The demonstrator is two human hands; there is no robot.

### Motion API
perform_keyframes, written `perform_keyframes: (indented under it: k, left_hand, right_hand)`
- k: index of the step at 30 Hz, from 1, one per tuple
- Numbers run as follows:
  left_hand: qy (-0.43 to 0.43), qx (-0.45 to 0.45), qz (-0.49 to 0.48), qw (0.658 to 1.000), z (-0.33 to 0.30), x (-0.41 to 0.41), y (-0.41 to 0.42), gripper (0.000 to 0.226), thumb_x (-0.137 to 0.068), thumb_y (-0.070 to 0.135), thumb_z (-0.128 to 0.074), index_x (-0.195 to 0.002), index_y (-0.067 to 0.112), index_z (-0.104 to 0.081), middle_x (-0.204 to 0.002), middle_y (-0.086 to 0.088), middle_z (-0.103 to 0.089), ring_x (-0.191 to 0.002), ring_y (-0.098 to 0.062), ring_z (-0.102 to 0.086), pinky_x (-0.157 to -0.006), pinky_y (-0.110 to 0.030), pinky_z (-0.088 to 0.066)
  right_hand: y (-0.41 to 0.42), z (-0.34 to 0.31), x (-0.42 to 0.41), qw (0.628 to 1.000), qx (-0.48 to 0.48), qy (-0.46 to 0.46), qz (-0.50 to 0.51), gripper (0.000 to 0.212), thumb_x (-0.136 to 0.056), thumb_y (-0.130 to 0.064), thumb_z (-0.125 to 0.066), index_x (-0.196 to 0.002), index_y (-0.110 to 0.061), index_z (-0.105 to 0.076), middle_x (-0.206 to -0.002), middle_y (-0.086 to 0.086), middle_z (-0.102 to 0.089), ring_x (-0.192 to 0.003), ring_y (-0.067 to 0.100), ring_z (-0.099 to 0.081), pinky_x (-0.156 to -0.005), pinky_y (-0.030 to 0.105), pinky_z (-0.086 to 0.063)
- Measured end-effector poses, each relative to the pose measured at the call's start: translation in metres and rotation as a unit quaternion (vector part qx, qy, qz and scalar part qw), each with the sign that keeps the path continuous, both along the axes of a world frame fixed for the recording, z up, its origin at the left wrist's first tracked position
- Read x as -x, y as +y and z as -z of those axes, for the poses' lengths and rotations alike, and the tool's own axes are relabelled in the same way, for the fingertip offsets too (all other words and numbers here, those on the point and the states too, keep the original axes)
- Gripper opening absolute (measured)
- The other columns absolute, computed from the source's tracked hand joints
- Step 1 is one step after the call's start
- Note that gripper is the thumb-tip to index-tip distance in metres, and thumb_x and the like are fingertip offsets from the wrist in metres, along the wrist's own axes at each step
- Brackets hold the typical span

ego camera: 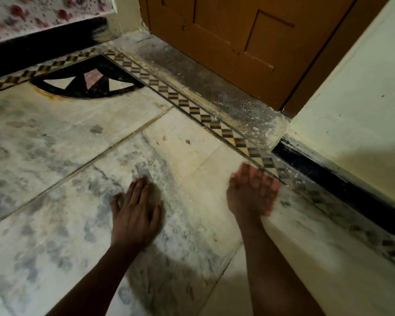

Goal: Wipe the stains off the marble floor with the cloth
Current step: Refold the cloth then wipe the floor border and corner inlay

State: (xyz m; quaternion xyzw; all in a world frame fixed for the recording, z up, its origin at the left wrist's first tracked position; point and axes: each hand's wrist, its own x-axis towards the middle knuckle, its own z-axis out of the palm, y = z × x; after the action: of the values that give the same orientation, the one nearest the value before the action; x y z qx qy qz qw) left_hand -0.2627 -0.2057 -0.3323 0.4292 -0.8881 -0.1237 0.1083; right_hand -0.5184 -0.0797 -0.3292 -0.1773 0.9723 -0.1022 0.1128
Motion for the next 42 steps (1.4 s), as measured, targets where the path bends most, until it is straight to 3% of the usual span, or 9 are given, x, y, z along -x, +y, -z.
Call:
perform_keyframes:
  k: [6, 8, 12, 16, 21, 23, 28, 35, 42]
  left_hand:
    - [-0.011, 0.002, -0.006, 1.000, -0.001, -0.003, -0.001, 0.069, -0.099, 0.056, -0.036, -0.151, 0.015, -0.051, -0.167, -0.006, -0.040, -0.154, -0.024, -0.038, -0.116, -0.056, -0.028]
    - [-0.014, 0.005, -0.006, 1.000, 0.000, -0.002, 0.001, 0.068, -0.099, 0.056, -0.036, -0.152, 0.016, -0.050, -0.167, -0.005, -0.040, -0.155, -0.024, -0.038, -0.118, -0.056, -0.023]
    - [-0.034, 0.010, -0.012, 0.999, 0.003, -0.001, 0.003, 0.064, -0.098, 0.052, -0.041, -0.152, 0.017, -0.047, -0.168, -0.005, -0.039, -0.155, -0.022, -0.037, -0.121, -0.058, -0.014]
    - [-0.038, 0.007, -0.005, 0.999, -0.001, 0.003, 0.002, 0.066, -0.098, 0.051, -0.040, -0.152, 0.014, -0.050, -0.168, -0.007, -0.038, -0.153, -0.025, -0.038, -0.118, -0.059, -0.023]
    - [-0.037, -0.003, 0.002, 0.999, 0.002, -0.002, 0.001, 0.070, -0.099, 0.053, -0.036, -0.153, 0.012, -0.049, -0.169, -0.009, -0.036, -0.155, -0.028, -0.037, -0.117, -0.056, -0.029]
    - [-0.033, 0.004, 0.006, 0.999, 0.004, 0.000, 0.000, 0.068, -0.098, 0.051, -0.038, -0.153, 0.012, -0.050, -0.168, -0.010, -0.037, -0.154, -0.028, -0.038, -0.116, -0.054, -0.029]
    - [-0.015, 0.007, 0.020, 1.000, -0.001, 0.001, -0.002, 0.069, -0.096, 0.049, -0.040, -0.150, 0.007, -0.051, -0.165, -0.016, -0.041, -0.150, -0.035, -0.043, -0.115, -0.053, -0.034]
    - [-0.057, 0.065, 0.089, 0.992, -0.020, 0.030, -0.110, 0.072, -0.091, 0.041, -0.039, -0.149, 0.001, -0.050, -0.168, -0.022, -0.032, -0.148, -0.045, -0.043, -0.118, -0.058, -0.038]
    - [0.006, 0.013, -0.066, 0.998, 0.010, 0.023, -0.185, 0.079, -0.098, 0.059, -0.036, -0.161, 0.012, -0.034, -0.173, -0.010, -0.025, -0.159, -0.029, -0.024, -0.128, -0.048, -0.022]
  right_hand:
    - [0.047, 0.003, -0.064, 0.937, 0.004, 0.071, -0.342, 0.059, -0.105, -0.067, -0.017, -0.163, -0.056, -0.008, -0.178, -0.005, -0.008, -0.165, 0.029, -0.008, -0.130, 0.056, -0.013]
    - [0.078, 0.005, -0.029, 0.953, -0.026, 0.071, -0.294, 0.062, -0.104, -0.068, -0.012, -0.164, -0.054, -0.005, -0.179, -0.001, -0.009, -0.164, 0.033, -0.011, -0.128, 0.060, -0.017]
    - [0.021, -0.006, 0.029, 0.999, -0.010, 0.002, 0.043, 0.066, -0.103, -0.071, -0.012, -0.165, -0.049, -0.006, -0.178, 0.008, 0.003, -0.163, 0.040, 0.005, -0.128, 0.066, -0.001]
    - [-0.033, -0.006, -0.022, 0.987, 0.018, 0.028, -0.156, 0.060, -0.106, -0.065, -0.014, -0.164, -0.053, -0.006, -0.179, 0.000, 0.003, -0.164, 0.035, 0.006, -0.129, 0.061, 0.001]
    - [0.062, -0.002, -0.085, 0.936, 0.012, 0.070, -0.344, 0.060, -0.104, -0.067, -0.026, -0.160, -0.063, -0.007, -0.178, -0.012, -0.005, -0.165, 0.027, -0.003, -0.129, 0.062, -0.009]
    - [0.075, -0.001, -0.049, 0.946, -0.021, 0.072, -0.317, 0.061, -0.103, -0.067, -0.023, -0.161, -0.061, -0.005, -0.178, -0.009, -0.006, -0.164, 0.033, -0.007, -0.127, 0.066, -0.012]
    - [-0.007, -0.002, 0.024, 1.000, -0.004, 0.000, -0.004, 0.071, -0.097, -0.076, -0.007, -0.164, -0.052, 0.001, -0.179, 0.005, 0.003, -0.163, 0.039, 0.010, -0.126, 0.068, 0.004]
    - [-0.028, 0.003, -0.083, 0.940, 0.013, 0.038, -0.340, 0.063, -0.101, -0.069, -0.020, -0.162, -0.059, -0.006, -0.179, -0.006, 0.000, -0.165, 0.030, 0.001, -0.130, 0.058, -0.006]
    - [-0.082, 0.008, 0.025, 0.999, -0.017, 0.006, 0.035, 0.067, -0.103, -0.070, -0.011, -0.165, -0.049, 0.003, -0.177, 0.007, 0.013, -0.162, 0.041, 0.015, -0.128, 0.064, 0.007]
